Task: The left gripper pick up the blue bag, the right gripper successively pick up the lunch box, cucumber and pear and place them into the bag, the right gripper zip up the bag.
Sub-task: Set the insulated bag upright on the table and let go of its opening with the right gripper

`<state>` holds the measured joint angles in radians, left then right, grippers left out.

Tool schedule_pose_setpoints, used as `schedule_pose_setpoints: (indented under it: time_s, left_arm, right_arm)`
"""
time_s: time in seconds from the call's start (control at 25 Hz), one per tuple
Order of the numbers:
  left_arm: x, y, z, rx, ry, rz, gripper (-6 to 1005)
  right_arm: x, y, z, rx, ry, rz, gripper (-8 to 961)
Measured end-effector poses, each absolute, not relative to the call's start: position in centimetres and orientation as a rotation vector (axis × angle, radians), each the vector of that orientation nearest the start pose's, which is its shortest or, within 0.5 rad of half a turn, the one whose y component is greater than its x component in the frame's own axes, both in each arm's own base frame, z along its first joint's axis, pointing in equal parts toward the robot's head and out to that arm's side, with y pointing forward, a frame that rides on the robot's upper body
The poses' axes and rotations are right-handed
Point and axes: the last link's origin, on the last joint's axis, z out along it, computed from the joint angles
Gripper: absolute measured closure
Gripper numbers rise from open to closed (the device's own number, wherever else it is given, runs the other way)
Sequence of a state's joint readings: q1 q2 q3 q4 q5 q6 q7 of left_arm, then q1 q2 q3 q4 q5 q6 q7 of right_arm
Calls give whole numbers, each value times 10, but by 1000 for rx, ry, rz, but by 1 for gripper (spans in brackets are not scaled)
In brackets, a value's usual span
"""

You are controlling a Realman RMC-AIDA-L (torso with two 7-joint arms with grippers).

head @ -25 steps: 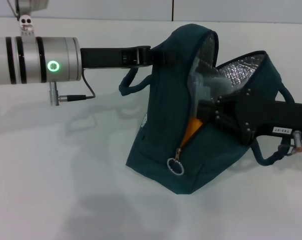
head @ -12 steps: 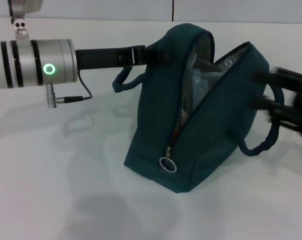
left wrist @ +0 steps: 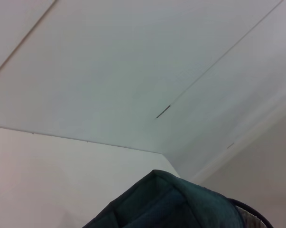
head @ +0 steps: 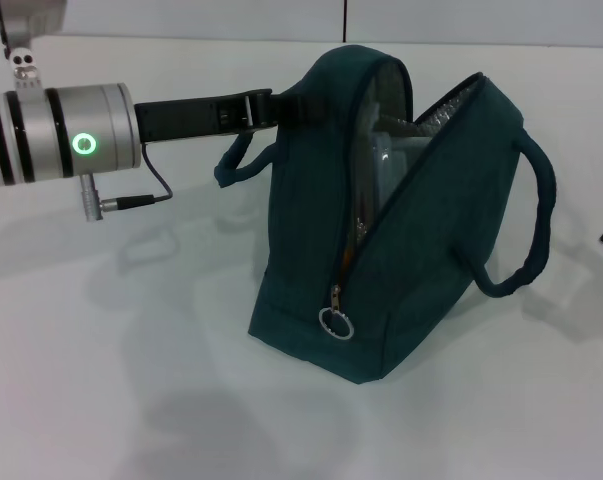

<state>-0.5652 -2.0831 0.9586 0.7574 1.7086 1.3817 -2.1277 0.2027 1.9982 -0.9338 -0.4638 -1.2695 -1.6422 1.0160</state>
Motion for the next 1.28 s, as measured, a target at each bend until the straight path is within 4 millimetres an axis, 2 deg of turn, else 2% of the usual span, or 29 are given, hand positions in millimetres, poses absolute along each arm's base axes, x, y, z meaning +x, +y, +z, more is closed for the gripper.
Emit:
schedule_pose_setpoints:
  time_s: [0.12,0.16,0.2,0.24,0.28,0.52,0.64,0.84,1.04,1.16,1.28]
  left_arm:
    - [-205,369,-2,-2491,-1413,-957,939]
    - [-205,369,-2,-2491,-1414,-955,939]
    - [-206,369,-2,-2490,-1416,-955,939]
    - [-207,368,-3,-2490,-1419,-955,939]
    - [-207,368,-4,-2489,-1422,-955,939]
    - [-211,366,-5,-2486,-1431,-952,939]
    - [-216,363,-5,-2476,-1434,-949,938]
    - [-227,358,-3,-2441,-1447,-955,938]
    - [-239,350,-3,-2415,-1465,-947,938]
    - [-246,344,-2,-2390,-1475,-962,939]
    - [-252,339,2,-2357,-1484,-1003,939]
  right_arm:
    - [317,269,23,-2271,572,1060,171]
    - [312,281,15,-2298,578,1034,167]
    - [312,281,15,-2298,578,1034,163]
    - [305,295,7,-2330,574,997,160]
    - [305,295,7,-2330,574,997,156]
    - [288,327,-15,-2408,555,861,156]
    - [285,332,-19,-2404,553,843,163]
    - [280,338,2,-2241,554,993,396]
    - [269,333,37,-2019,384,1220,629]
    - [259,331,53,-1944,271,1299,693]
    - [246,340,60,-1965,215,1328,757]
